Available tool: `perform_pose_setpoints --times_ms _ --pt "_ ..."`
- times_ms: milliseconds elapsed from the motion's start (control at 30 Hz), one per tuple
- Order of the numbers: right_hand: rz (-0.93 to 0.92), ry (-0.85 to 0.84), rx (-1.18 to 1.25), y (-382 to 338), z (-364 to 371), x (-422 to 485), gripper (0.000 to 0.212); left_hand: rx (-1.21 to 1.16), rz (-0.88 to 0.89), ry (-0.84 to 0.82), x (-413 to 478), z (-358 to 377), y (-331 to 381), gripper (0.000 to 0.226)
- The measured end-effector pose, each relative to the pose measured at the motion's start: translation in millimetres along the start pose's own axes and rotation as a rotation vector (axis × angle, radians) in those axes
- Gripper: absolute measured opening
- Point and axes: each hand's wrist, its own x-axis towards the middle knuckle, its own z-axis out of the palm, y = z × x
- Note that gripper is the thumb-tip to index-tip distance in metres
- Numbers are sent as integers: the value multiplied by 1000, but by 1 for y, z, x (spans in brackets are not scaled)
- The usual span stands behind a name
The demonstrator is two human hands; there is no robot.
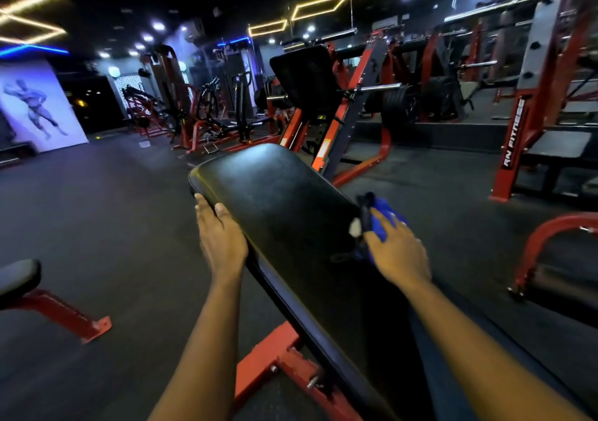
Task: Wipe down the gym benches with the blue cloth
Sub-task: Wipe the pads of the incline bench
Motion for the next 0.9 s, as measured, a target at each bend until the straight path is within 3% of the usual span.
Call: perform_pose_setpoints --times_ms 133,233,333,433,500,567,733,900 --pt "283 -1 22 34 -13 -32 53 -20 -36 -31 -9 2 3 55" --pt "275 9 -33 5 -8 -36 59 -43 -45 -35 -11 3 3 55" --pt "121 -61 -61 -50 -1 -16 61 -73 -78 -29 -12 3 3 53" --pt "-185 -94 -99 -101 11 -15 61 -62 -106 -17 -13 2 3 52" --pt "-352 -75 -92 -110 17 -29 61 -31 -117 -13 -13 2 3 52" --pt "-403 -47 -49 -89 17 -46 60 43 -131 -11 -13 3 2 52" --pt "-133 49 -54 1 1 -58 62 258 -73 42 -33 10 19 58" --pt "224 4 25 72 -31 -69 50 403 70 -54 -86 27 34 62"
